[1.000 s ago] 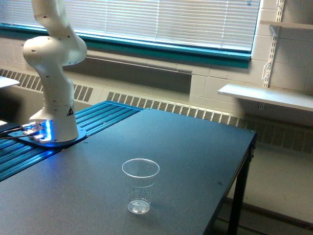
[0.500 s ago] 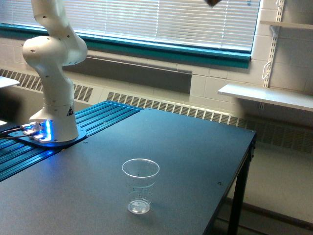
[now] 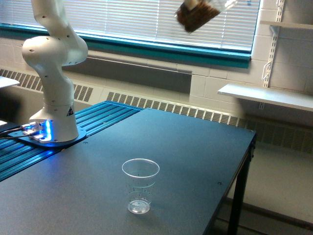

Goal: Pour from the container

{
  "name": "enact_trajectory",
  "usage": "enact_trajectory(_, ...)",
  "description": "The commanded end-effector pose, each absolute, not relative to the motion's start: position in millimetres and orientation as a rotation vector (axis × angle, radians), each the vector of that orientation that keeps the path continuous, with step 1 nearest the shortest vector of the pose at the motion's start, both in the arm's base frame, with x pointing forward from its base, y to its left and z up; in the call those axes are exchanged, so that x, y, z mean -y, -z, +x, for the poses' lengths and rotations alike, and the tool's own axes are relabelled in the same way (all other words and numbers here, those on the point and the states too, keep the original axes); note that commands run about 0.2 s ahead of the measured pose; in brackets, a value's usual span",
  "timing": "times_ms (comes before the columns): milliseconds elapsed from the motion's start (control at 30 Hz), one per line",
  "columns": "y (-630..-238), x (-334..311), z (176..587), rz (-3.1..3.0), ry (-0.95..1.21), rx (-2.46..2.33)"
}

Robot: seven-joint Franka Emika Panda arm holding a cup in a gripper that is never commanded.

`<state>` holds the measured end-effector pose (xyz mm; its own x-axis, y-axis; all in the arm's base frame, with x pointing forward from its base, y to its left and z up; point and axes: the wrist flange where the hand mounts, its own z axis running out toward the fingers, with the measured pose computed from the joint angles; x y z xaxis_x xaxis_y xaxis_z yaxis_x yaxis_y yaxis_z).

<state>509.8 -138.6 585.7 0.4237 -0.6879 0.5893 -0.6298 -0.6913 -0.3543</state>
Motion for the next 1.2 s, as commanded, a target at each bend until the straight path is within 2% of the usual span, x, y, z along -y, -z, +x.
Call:
enact_trajectory(33,-575.9,159.8,491.2,-2.599,1.146,-1.216)
enact_trajectory(800,-492.6,193.3,433.4,-2.698,1.009,-1.294)
enact_trajectory(1200,-457.4,204.2,420.0,-2.762,0.923,-1.363)
